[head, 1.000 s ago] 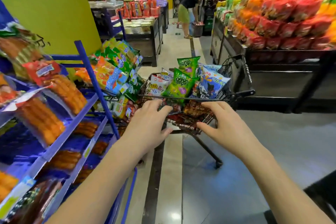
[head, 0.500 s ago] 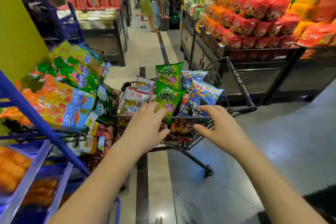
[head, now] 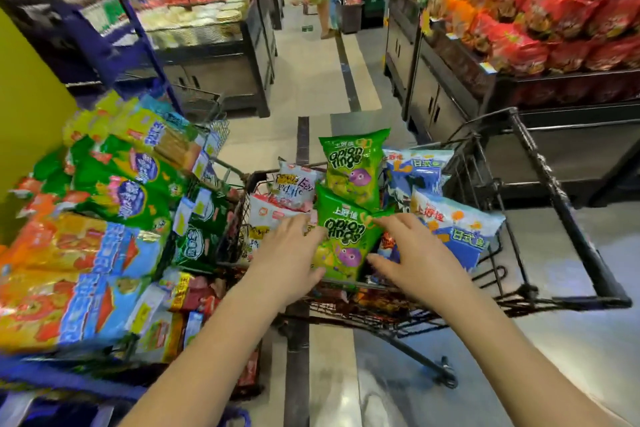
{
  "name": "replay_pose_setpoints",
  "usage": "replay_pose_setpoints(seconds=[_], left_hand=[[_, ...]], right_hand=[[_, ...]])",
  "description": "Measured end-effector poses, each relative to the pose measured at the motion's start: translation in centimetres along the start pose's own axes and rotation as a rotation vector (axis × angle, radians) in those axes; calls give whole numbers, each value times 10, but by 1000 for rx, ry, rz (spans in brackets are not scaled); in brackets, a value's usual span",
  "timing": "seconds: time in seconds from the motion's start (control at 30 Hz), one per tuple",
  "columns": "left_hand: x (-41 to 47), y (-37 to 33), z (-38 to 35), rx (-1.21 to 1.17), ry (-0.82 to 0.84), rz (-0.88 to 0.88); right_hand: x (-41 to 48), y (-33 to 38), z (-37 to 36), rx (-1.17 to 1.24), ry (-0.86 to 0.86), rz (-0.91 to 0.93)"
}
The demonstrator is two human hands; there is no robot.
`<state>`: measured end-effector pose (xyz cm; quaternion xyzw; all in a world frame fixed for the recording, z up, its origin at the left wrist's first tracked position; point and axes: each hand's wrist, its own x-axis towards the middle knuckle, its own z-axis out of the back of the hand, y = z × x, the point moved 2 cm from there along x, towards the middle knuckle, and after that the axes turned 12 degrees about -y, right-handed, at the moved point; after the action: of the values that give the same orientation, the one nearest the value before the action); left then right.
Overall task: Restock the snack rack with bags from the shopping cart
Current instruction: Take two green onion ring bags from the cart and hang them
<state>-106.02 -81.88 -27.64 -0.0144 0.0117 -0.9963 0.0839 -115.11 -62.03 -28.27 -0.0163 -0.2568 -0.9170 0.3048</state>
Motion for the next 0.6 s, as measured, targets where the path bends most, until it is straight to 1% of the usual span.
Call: replay_pose_setpoints(seconds=[0.17, 0.27, 0.43, 0.6], left_hand=[[36, 15, -24, -58, 46, 37], [54, 32, -45, -137, 91, 76], [84, 58, -92, -458, 210, 238], [110, 72, -159, -646, 265, 298]], right_hand=[[51, -15, -14, 40, 43, -1], [69, -20, -22, 58, 57, -19], [83, -26, -37, 75, 49, -85], [91, -31, -44, 154, 35, -182]])
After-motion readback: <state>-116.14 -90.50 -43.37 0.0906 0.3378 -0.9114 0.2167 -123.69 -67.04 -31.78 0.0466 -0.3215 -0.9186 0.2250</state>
